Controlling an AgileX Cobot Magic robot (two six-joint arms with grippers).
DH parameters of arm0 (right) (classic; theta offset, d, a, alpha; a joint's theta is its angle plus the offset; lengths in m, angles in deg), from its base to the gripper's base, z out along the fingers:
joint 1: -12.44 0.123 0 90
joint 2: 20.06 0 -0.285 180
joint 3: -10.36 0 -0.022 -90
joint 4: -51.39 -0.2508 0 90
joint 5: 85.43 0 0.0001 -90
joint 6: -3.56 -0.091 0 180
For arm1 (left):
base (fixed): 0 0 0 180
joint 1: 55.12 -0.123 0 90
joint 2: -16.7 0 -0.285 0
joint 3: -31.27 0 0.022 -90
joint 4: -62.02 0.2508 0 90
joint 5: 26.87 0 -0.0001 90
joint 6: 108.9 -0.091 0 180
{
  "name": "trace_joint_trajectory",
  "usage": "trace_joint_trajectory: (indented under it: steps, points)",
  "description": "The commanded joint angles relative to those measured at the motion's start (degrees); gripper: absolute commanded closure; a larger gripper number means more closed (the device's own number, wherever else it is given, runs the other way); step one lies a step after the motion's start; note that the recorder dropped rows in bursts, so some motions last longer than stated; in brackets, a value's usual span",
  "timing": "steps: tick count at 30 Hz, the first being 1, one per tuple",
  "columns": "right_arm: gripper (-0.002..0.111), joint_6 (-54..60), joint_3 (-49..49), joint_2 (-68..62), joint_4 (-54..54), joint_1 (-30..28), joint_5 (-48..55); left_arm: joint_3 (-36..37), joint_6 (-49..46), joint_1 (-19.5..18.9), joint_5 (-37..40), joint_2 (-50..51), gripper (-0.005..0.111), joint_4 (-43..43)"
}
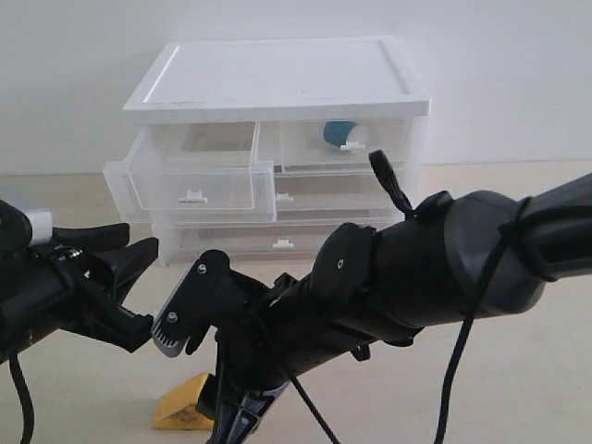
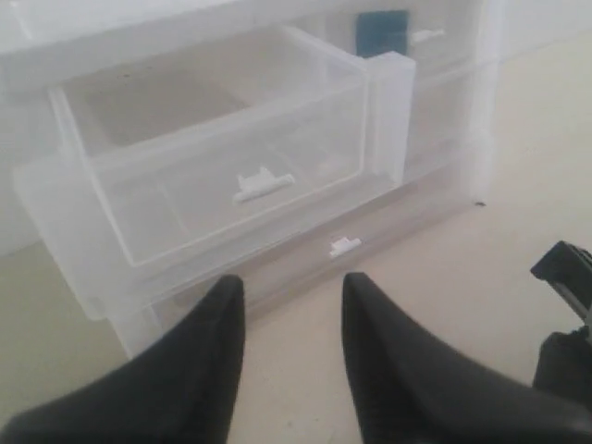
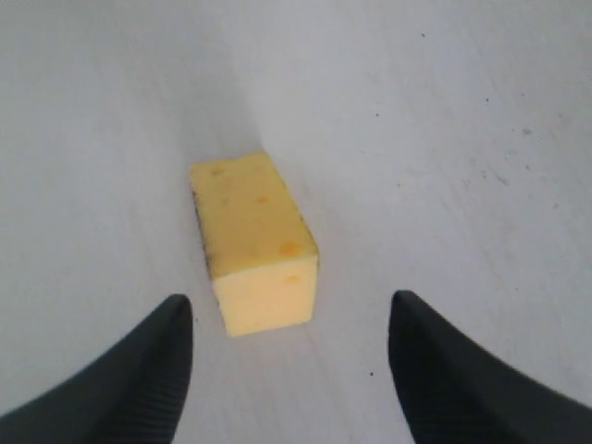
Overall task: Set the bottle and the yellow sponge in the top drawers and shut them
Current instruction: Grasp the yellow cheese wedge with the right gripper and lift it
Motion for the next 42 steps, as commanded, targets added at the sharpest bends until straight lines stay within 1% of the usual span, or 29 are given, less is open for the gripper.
trace_joint_trajectory:
  steps: [1,5,9,11,12,15,21,29,37,38,39,41,42]
  points:
    - [0.049,0.4,0.3,0.0,-0.7,0.6,-1.2,-1.7,4.1,-1.9,4.8,-0.4,0.074,5.0]
    - [0.049,0.6,0.3,-0.7,-0.7,1.1,-1.9,-1.7,4.3,-1.9,4.4,-0.4,0.074,5.2]
    - [0.049,0.7,0.3,-2.4,-0.7,1.1,-2.6,-1.8,6.1,-1.9,5.6,-0.8,0.074,5.3]
    - [0.049,0.7,0.2,-3.1,-0.7,1.1,-2.7,-2.6,6.1,-1.9,8.2,-1.3,0.074,5.5]
    - [0.049,0.7,0.2,-3.5,-0.7,1.1,-3.1,-3.6,6.1,-1.9,11.5,-2.0,0.074,6.0]
    - [0.049,0.7,0.2,-4.2,-1.1,1.1,-4.1,-5.1,6.4,-1.9,16.2,-2.9,0.074,6.0]
    - [0.049,0.7,-1.1,-4.4,-2.1,1.3,-3.2,-5.2,6.6,-1.9,18.0,-3.7,0.074,6.6]
    - [0.049,1.3,-2.8,-5.1,-2.5,4.9,-5.7,-5.4,6.6,-1.9,18.6,-3.7,0.074,6.4]
    - [0.049,1.3,-4.0,-8.7,-2.3,5.0,-6.3,-5.4,6.6,-1.9,18.7,-3.7,0.074,6.4]
    - [0.050,1.3,-4.2,-9.2,-2.3,5.0,-6.2,-5.4,6.6,-1.9,18.7,-3.7,0.074,6.4]
    - [0.054,1.3,-4.5,-9.6,-2.3,5.0,-6.2,-5.4,6.6,-1.9,18.7,-3.7,0.074,6.4]
    - [0.066,1.3,-4.8,-9.8,-2.3,5.0,-6.4,-5.4,6.6,-1.9,18.7,-3.7,0.074,6.4]
    - [0.075,1.3,-4.8,-9.8,-2.3,5.0,-6.4,-5.4,6.6,-1.9,18.7,-3.7,0.074,6.4]
